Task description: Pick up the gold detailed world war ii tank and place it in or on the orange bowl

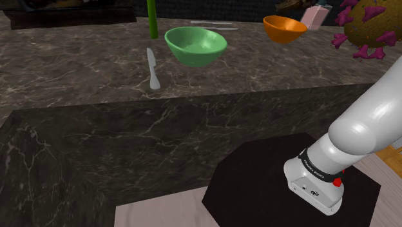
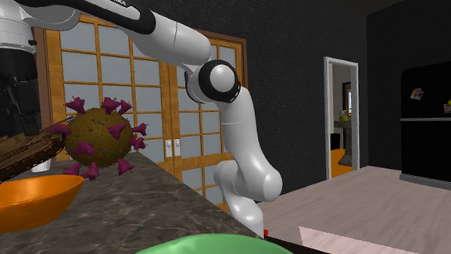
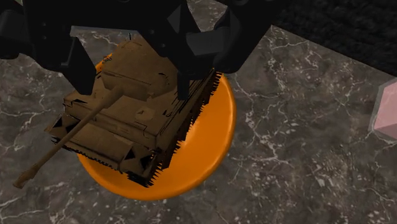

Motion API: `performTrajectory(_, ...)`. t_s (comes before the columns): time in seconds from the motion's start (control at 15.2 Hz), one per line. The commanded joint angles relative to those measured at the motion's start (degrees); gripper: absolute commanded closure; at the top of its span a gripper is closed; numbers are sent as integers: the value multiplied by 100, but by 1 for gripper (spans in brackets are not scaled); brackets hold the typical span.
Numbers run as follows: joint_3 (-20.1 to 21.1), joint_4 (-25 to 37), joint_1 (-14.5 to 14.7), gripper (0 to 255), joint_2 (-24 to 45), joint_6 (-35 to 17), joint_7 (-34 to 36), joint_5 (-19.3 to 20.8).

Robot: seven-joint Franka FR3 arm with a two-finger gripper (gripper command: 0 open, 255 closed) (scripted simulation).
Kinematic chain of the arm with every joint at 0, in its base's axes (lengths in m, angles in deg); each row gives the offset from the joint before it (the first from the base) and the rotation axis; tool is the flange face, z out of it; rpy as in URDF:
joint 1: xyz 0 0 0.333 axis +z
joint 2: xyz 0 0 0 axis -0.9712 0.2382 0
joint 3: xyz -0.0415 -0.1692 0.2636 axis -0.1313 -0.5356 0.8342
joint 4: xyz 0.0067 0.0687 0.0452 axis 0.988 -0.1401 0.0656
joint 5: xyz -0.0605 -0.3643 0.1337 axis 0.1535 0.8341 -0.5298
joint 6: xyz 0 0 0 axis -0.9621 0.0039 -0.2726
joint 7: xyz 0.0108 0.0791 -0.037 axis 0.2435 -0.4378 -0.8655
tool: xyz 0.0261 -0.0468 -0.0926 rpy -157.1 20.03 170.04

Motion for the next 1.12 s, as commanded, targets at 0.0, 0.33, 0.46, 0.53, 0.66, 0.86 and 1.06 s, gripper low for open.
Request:
performTrajectory(0.0,14,-310,27,255,-108,-214,27,33)
performTrajectory(0.33,39,-979,68,255,-320,-681,78,96)
performTrajectory(0.46,44,-1122,75,255,-362,-785,88,109)
performTrajectory(0.53,44,-1120,74,255,-361,-784,88,108)
performTrajectory(0.66,44,-1120,74,255,-360,-784,88,108)
performTrajectory(0.86,44,-1120,74,255,-360,-784,88,108)
performTrajectory(1.06,44,-1120,74,0,-360,-784,88,108)
